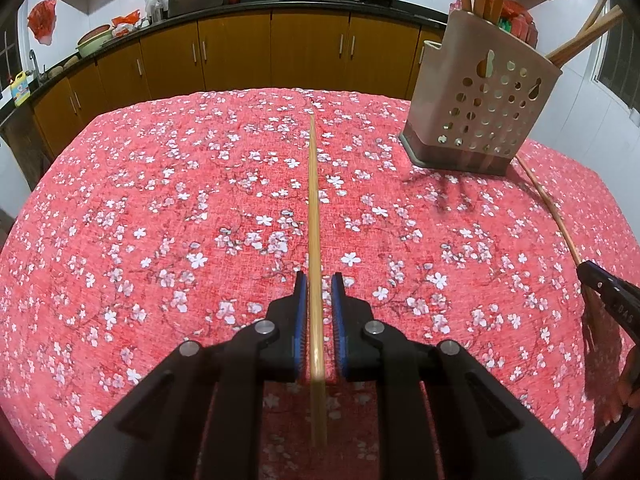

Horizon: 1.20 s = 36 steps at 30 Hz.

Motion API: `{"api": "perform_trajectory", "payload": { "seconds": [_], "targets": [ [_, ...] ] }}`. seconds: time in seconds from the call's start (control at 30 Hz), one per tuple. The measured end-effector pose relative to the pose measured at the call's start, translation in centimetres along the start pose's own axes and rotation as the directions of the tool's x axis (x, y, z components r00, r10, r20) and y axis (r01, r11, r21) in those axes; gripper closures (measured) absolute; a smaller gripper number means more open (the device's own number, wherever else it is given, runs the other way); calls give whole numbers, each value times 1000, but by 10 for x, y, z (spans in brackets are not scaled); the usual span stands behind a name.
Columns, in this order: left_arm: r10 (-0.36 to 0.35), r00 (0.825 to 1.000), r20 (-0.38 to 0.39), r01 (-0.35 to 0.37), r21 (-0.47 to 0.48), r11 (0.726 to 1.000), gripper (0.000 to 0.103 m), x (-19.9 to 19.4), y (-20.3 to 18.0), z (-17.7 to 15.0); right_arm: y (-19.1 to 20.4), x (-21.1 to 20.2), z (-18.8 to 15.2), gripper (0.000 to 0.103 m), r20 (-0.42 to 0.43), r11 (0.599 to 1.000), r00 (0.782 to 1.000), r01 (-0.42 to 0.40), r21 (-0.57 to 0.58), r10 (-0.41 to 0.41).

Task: Organize utensils
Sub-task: 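Hold the grasped chopsticks in both tools above the tablecloth, then lift the left tool's chopstick over the holder while the right tool carries its chopstick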

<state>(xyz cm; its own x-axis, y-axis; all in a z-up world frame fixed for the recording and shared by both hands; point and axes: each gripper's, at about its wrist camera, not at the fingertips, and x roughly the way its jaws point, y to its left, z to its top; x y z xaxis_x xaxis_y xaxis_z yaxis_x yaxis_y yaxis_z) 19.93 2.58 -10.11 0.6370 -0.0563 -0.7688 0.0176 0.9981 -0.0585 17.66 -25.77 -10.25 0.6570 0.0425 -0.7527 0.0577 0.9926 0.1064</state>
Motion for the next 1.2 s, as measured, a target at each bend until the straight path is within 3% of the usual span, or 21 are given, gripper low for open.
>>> {"api": "perform_trajectory", "payload": {
  "seconds": [0.13, 0.27, 0.53, 0.7, 1.0, 1.2],
  "targets": [
    [0, 1000, -6, 0, 9, 1000, 95, 1, 3, 1, 0, -3, 0, 96, -1, 1000, 1000, -10, -6, 10],
    [-7, 1000, -17, 8, 13, 1000, 95, -9, 10, 2, -5, -25, 3, 96, 57, 1000, 998, -30, 3, 30],
    [-55, 996, 71, 53, 36, 998, 95, -56, 14, 16, -10, -72, 25, 96, 191, 999, 981, -38, 11, 35],
    [-78, 987, 138, 74, 33, 997, 95, -83, 14, 31, -15, -91, 35, 96, 252, 999, 967, -36, 12, 32],
    [-116, 956, 269, 110, 37, 993, 95, -132, 16, 57, -11, -118, 52, 96, 342, 999, 939, -40, -3, 38],
    [-125, 948, 294, 116, 49, 992, 95, -144, 14, 64, -6, -123, 58, 96, 360, 999, 932, -45, -12, 46]
  ]
}}
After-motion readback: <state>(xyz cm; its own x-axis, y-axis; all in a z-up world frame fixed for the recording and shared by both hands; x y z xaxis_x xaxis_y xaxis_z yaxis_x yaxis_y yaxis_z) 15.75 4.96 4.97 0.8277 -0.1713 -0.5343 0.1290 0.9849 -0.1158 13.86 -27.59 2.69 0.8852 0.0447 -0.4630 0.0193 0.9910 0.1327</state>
